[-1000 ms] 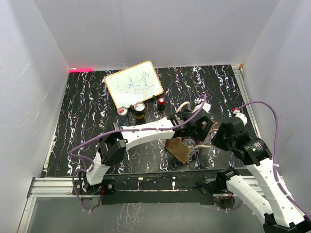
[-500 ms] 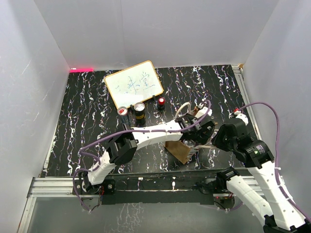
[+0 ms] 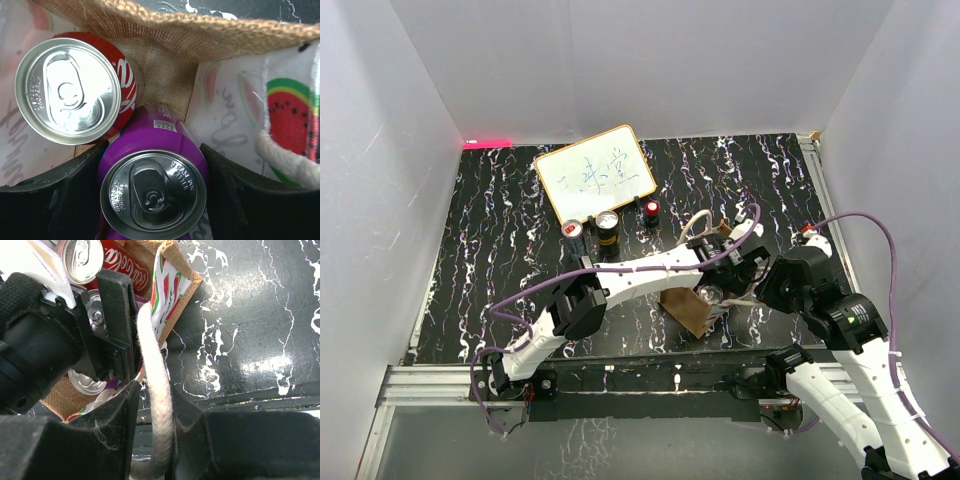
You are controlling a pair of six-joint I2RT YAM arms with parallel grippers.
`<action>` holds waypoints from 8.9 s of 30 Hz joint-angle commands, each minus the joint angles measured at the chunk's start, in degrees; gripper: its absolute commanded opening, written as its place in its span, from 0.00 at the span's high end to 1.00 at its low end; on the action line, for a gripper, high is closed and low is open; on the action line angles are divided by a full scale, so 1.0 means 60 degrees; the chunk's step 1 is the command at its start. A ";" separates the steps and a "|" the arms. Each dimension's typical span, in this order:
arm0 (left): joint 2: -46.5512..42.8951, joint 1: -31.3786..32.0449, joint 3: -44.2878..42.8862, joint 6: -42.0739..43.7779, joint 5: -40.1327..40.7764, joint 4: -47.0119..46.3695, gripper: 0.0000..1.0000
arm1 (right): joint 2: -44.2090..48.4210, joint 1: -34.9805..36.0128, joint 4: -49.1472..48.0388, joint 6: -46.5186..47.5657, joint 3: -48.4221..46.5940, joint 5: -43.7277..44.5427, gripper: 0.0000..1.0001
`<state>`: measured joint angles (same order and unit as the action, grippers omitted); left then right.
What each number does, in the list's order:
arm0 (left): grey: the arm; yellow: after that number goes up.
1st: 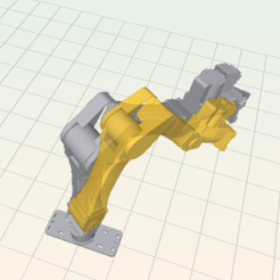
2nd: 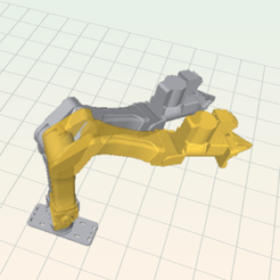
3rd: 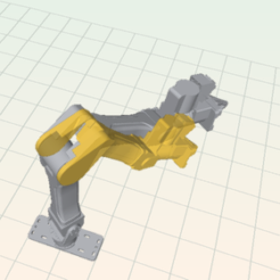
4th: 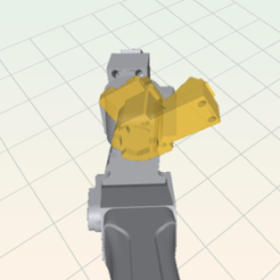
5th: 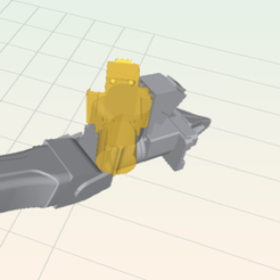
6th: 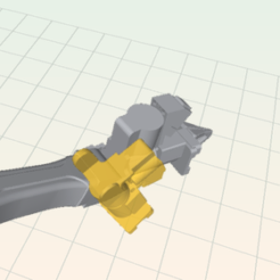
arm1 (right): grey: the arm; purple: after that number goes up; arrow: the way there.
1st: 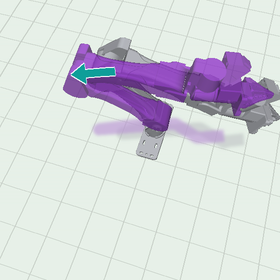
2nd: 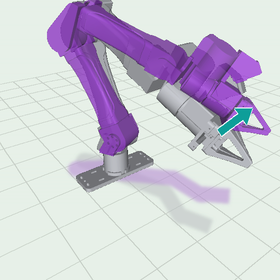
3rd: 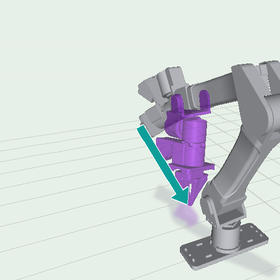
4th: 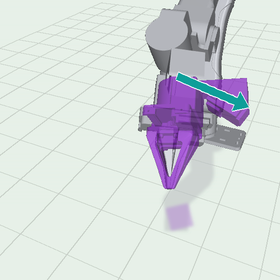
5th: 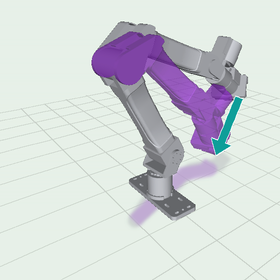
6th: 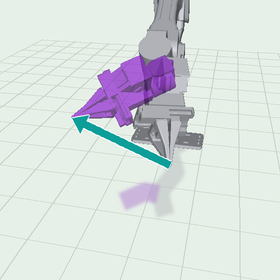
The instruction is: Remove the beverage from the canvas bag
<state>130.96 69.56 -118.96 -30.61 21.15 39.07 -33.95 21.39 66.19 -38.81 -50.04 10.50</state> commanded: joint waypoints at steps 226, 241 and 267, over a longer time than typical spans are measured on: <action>-0.3117 -0.0788 0.1327 -0.3268 0.0090 -0.1174 0.80 | 0.2030 0.0814 -0.1062 0.0550 0.0755 -0.1433 0.62; -0.6886 -0.0816 0.3072 -0.2728 -0.1418 -0.2381 0.88 | 0.1641 0.0815 -0.1292 0.0777 0.0701 -0.1607 0.62; -1.2234 -0.0813 0.9166 -0.7156 0.5098 0.3205 1.00 | 0.0902 0.0811 -0.0676 -0.0436 0.0841 -0.0689 0.64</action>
<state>59.42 64.64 -70.30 -63.66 43.70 57.58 -27.46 25.89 62.02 -38.92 -45.10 3.53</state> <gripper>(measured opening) 0.644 0.362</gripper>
